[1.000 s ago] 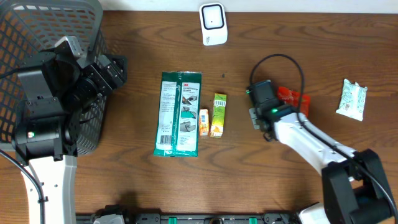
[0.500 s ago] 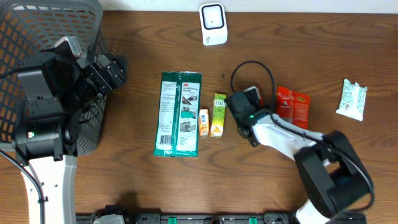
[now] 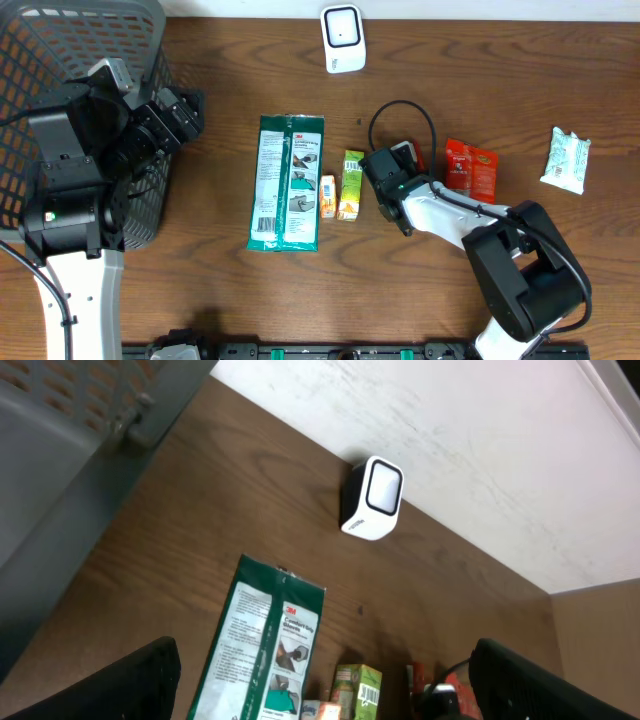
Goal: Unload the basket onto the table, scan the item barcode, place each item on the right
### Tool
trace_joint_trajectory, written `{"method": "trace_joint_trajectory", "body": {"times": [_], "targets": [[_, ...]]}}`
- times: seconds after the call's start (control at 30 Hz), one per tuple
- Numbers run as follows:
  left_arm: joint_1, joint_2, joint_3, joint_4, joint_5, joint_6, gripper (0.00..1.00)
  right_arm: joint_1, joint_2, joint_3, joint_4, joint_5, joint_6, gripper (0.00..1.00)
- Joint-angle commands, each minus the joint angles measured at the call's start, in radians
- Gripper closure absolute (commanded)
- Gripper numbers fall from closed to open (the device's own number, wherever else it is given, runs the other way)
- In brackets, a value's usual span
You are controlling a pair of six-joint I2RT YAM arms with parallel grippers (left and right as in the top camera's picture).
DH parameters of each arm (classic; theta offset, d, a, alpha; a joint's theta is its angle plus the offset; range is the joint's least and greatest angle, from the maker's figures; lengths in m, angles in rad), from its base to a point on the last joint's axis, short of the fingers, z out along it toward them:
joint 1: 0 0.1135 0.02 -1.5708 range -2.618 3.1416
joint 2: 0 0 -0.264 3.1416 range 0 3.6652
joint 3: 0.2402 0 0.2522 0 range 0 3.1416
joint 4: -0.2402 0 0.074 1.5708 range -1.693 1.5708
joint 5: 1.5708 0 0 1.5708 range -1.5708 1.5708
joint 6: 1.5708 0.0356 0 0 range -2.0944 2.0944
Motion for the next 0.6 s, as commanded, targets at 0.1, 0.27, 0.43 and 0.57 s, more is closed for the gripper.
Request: {"method": "trace_joint_trajectory", "body": {"times": [0.1, 0.27, 0.43, 0.57], "targets": [[0.004, -0.001, 0.013, 0.002, -0.009, 0.006, 0.07, 0.003, 0.005, 0.029, -0.032, -0.139, 0.020, 0.68], [0.004, -0.001, 0.013, 0.002, -0.009, 0.006, 0.07, -0.002, -0.042, 0.098, -0.132, -0.221, 0.048, 0.68], [0.004, -0.001, 0.013, 0.002, -0.009, 0.006, 0.07, -0.044, -0.137, 0.125, -0.156, -0.435, 0.048, 0.65], [0.004, -0.001, 0.013, 0.002, -0.009, 0.006, 0.07, -0.132, -0.219, 0.126, -0.195, -0.566, 0.040, 0.62]]}}
